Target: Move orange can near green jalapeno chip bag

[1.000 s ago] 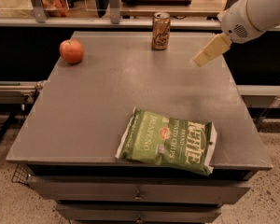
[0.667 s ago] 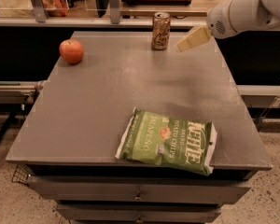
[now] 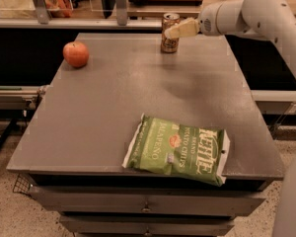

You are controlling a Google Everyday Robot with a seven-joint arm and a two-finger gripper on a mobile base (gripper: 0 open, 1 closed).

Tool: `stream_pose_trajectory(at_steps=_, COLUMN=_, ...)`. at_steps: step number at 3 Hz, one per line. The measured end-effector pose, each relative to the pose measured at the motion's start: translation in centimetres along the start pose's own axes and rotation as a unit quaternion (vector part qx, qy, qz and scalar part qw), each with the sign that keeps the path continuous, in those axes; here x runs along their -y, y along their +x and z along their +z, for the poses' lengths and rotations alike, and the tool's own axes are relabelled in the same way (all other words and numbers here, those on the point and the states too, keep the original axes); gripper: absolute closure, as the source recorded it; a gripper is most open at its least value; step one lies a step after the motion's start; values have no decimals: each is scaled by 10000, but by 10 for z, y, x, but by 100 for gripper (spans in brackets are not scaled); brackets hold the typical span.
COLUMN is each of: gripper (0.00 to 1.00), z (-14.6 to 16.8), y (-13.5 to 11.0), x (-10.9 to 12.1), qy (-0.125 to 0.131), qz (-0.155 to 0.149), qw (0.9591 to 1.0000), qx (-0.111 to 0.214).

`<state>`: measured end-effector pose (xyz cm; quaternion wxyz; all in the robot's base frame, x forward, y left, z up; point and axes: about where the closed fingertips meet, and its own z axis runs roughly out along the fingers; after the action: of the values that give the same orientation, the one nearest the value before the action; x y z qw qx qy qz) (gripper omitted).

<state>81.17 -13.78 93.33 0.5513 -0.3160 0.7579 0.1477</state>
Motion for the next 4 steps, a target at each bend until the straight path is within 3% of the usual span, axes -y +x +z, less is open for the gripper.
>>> stream_pose_trajectory(at_steps=1, gripper=0, z=34, y=-2, x=7, qy=87, qz=273, qw=9992, qx=264)
stream_pose_trajectory(at_steps=2, gripper=0, z=55, y=-2, x=5, qy=12, qz=425, qw=9984, qx=372)
stream_pose_trajectory(at_steps=3, gripper=12, z=67, y=-3, x=-7, qy=-251, qz=471, qw=9979, qx=363)
stream_pose_trajectory(at_steps=4, gripper=43, z=65, y=3, x=-27, qy=-688, qz=470, qw=9963, qx=211)
